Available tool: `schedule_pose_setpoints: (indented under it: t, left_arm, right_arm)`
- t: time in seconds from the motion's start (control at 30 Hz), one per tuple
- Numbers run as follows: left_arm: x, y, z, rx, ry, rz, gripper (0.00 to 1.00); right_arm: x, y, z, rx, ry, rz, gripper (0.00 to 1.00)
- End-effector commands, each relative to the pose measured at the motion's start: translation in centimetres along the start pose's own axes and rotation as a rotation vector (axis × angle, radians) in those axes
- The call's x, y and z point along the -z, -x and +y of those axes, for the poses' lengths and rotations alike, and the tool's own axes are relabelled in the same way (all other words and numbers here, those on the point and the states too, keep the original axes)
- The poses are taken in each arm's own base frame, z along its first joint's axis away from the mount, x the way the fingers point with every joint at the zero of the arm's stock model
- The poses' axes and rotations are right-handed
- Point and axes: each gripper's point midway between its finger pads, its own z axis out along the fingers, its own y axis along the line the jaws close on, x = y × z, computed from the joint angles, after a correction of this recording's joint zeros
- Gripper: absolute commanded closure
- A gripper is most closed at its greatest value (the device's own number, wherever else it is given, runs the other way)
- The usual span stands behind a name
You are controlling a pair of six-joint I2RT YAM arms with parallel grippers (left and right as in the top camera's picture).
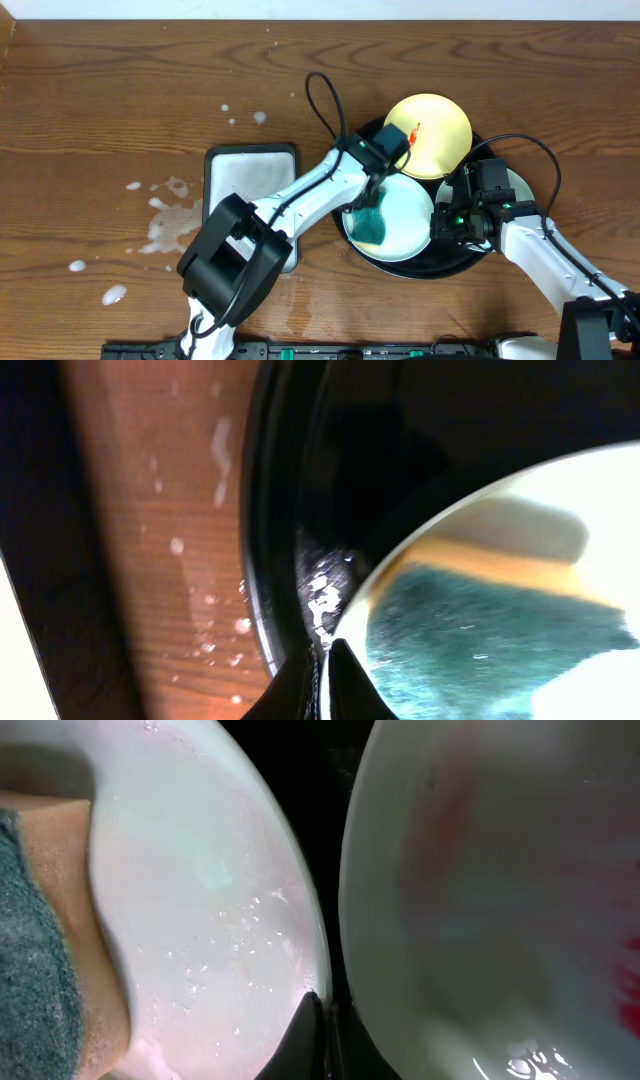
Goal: Clean dirty plates on tray and stack at the side
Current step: 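Scrub the front pale green plate with the sponge in left gripper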
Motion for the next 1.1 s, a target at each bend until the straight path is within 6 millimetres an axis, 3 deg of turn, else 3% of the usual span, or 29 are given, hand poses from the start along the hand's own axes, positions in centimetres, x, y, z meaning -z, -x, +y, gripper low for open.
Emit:
schedule_pose_setpoints:
  t: [0.0, 0.17, 0.2, 0.27, 0.3, 0.5, 0.7, 0.73, 0.8, 0.87, 0.93, 1.07]
  left_arm:
    - [4.4, 1.0, -1.1, -0.005, -0.106, -0.056, 0.92]
    - [8.8, 1.3, 0.2, 0.003, -0.172, -0.102, 0.89]
    - [9.4, 1.3, -0.1, -0.009, -0.204, -0.106, 0.83]
    - [9.9, 1.1, -1.1, -0.032, -0.251, -0.109, 0.56]
    - [9.7, 0.9, -1.5, -0.039, -0.264, -0.103, 0.50]
    - [4.6, -2.4, -5.1, -0.059, -0.336, 0.041, 0.40]
    - [-1.2, -4.5, -5.0, 0.021, -0.229, 0.166, 0.40]
    - [-1.9, -4.7, -5.0, 0.022, -0.217, 0.178, 0.41]
    - [-3.4, -5.2, -4.9, 0.021, -0.195, 0.201, 0.52]
    - [-4.4, -5.5, -4.8, 0.020, -0.176, 0.219, 0.68]
    - [-4.7, -5.6, -4.7, 0.016, -0.170, 0.225, 0.92]
    - [-2.5, -4.3, -5.2, -0.026, -0.218, 0.176, 0.93]
  right_arm:
    - [0.2, -0.4, -1.2, -0.008, -0.063, 0.012, 0.99]
    - [0.7, -0.2, -1.2, -0.005, -0.072, 0.000, 0.99]
    - [0.7, -0.2, -1.2, -0.006, -0.076, -0.001, 0.99]
    - [0.7, -0.3, -1.3, -0.007, -0.079, 0.004, 0.99]
    - [0.7, -0.3, -1.3, -0.007, -0.079, 0.005, 0.99]
    - [0.7, -0.3, -1.3, -0.007, -0.079, 0.005, 0.99]
    - [0.7, -0.3, -1.3, -0.007, -0.079, 0.005, 0.99]
    - [0.7, -0.3, -1.3, -0.007, -0.079, 0.005, 0.99]
    - [0.7, -0.3, -1.3, -0.007, -0.079, 0.005, 0.99]
    - [0.7, -0.4, -1.3, -0.007, -0.079, 0.005, 0.99]
    - [0.7, -0.4, -1.3, -0.007, -0.079, 0.005, 0.99]
    - [0.7, -0.3, -1.3, -0.007, -0.079, 0.004, 0.99]
